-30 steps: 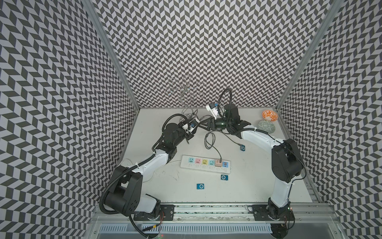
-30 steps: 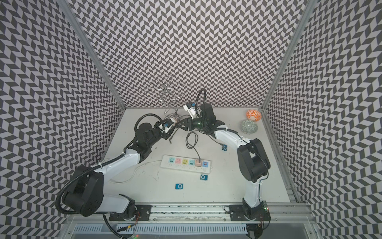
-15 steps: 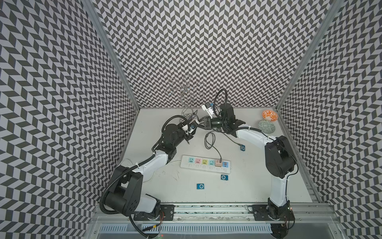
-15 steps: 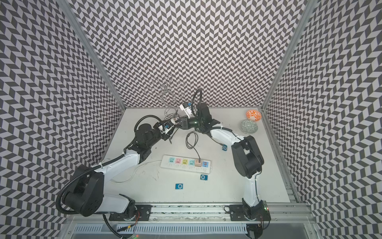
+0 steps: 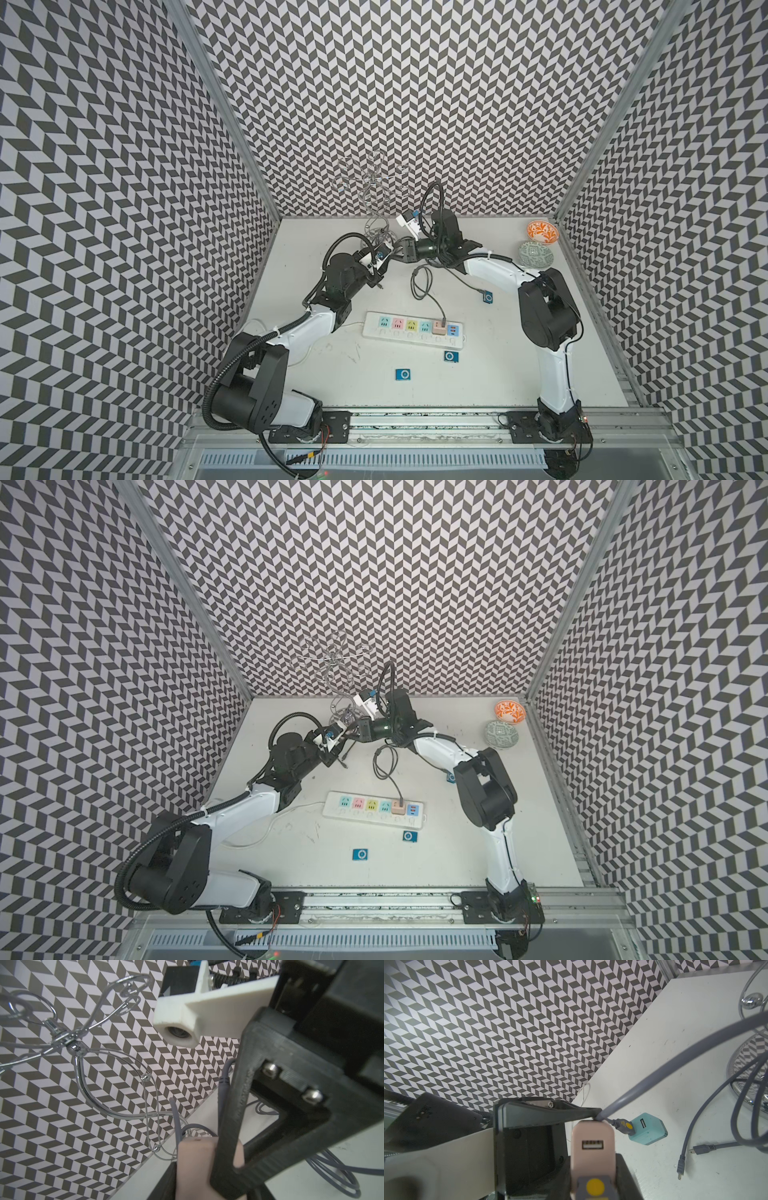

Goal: Charge mp3
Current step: Pick up the plug from the center of the board, then insert the plug into the socket.

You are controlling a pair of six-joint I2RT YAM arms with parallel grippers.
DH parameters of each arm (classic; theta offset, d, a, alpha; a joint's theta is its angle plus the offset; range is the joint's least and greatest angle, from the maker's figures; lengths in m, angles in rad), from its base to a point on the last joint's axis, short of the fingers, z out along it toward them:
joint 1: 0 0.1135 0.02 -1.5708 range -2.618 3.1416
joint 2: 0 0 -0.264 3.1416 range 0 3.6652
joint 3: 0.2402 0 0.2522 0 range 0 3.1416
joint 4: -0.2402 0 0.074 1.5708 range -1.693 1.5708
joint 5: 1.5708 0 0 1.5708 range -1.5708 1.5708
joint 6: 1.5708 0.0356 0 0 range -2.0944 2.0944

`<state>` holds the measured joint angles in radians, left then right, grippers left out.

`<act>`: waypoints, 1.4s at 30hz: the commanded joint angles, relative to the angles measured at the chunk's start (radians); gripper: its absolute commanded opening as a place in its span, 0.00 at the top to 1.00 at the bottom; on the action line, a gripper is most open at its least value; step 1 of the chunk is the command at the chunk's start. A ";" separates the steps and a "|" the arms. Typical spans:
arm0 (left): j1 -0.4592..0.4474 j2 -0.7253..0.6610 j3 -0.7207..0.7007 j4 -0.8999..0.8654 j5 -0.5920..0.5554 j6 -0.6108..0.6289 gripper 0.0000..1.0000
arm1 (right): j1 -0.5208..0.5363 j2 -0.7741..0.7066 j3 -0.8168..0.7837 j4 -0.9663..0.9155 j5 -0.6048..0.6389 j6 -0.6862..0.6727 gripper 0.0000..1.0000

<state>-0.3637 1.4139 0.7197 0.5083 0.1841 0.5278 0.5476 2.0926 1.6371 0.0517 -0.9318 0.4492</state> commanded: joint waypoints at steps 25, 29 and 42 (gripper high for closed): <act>0.184 -0.151 0.026 -0.063 -0.003 -0.316 0.31 | -0.046 -0.112 0.269 -0.572 0.354 -0.786 0.93; 0.187 -0.145 0.029 -0.067 0.005 -0.319 0.31 | 0.038 -0.229 0.079 -0.553 0.441 -0.910 0.93; 0.187 -0.142 0.008 -0.040 0.000 -0.327 0.32 | 0.225 -0.322 -0.151 -0.636 0.663 -0.911 0.97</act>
<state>-0.1825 1.2705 0.7204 0.4404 0.1879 0.2169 0.7391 1.8015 1.5177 -0.5777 -0.3279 -0.4374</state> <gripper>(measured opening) 0.680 0.256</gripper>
